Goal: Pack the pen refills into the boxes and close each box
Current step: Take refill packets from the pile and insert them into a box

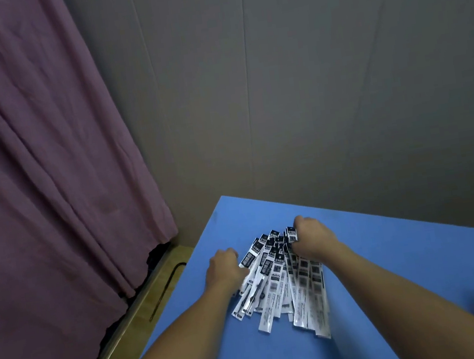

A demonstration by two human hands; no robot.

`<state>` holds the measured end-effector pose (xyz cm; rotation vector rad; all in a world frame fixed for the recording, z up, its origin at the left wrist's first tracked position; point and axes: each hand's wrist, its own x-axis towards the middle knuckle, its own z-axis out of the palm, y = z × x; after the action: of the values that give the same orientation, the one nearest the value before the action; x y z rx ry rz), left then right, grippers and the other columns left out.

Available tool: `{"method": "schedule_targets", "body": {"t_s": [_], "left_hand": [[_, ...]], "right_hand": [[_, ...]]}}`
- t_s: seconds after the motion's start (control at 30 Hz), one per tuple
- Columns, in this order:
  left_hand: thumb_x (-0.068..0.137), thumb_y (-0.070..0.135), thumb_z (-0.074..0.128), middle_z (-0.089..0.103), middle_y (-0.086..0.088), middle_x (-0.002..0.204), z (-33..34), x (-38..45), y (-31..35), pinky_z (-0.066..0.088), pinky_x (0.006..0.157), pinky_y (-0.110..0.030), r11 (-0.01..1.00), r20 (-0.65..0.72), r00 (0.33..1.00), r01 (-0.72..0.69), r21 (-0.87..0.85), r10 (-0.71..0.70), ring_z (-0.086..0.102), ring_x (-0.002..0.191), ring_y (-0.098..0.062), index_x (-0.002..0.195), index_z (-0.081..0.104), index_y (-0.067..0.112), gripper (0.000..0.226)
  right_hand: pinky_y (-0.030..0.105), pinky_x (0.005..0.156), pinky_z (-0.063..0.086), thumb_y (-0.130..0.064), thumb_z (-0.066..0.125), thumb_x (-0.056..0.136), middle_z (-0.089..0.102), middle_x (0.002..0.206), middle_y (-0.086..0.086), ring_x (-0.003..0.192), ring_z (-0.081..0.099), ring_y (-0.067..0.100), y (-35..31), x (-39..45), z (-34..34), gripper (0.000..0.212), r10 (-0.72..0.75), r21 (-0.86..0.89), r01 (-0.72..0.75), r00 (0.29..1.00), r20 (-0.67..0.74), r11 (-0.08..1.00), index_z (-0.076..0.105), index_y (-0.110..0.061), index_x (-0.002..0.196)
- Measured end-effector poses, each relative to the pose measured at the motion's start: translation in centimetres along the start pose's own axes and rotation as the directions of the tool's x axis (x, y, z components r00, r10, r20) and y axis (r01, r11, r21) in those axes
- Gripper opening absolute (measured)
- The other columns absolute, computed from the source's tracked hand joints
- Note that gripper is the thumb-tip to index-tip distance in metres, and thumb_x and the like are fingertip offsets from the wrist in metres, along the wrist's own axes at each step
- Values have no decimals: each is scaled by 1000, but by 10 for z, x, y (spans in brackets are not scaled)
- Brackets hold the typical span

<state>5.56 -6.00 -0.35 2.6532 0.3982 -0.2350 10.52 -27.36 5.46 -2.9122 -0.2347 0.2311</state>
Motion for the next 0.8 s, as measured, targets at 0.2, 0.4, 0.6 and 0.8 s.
{"method": "schedule_targets", "body": {"t_s": [0.2, 0.4, 0.6, 0.8], "left_hand": [[89, 6, 55, 61, -9, 114, -10, 7, -6, 56, 86, -38, 998, 19, 998, 63, 16, -63, 63, 99, -28, 109, 62, 11, 22], [81, 6, 58, 62, -11, 112, -16, 4, -2, 57, 82, -38, 988, 40, 992, 111, 111, -116, 62, 101, -30, 99, 62, 9, 18], [83, 50, 71, 55, -9, 122, -10, 4, 0, 51, 88, -39, 977, -4, 984, 176, 122, -177, 54, 113, -30, 114, 61, 14, 49], [79, 64, 69, 54, -10, 125, -8, 6, 0, 49, 92, -41, 980, -10, 988, 155, 122, -155, 51, 116, -30, 115, 59, 15, 62]], "right_hand": [[34, 79, 45, -14, 55, 86, 55, 116, 11, 111, 53, 30, -10, -1, 5, 34, -20, 13, 19, 1000, 24, 1000, 47, -9, 118], [33, 74, 42, -9, 54, 85, 46, 99, 4, 94, 47, 24, -11, -7, 12, 22, -33, 29, 31, 999, 42, 999, 39, -14, 101], [38, 81, 50, -10, 55, 85, 53, 107, 8, 101, 53, 26, -7, -9, 10, 29, -26, 37, 24, 999, 41, 999, 47, -10, 113], [35, 79, 48, -12, 56, 86, 55, 114, 10, 101, 52, 26, -2, -8, 12, 35, -21, 30, 20, 999, 45, 999, 46, -9, 120]]}}
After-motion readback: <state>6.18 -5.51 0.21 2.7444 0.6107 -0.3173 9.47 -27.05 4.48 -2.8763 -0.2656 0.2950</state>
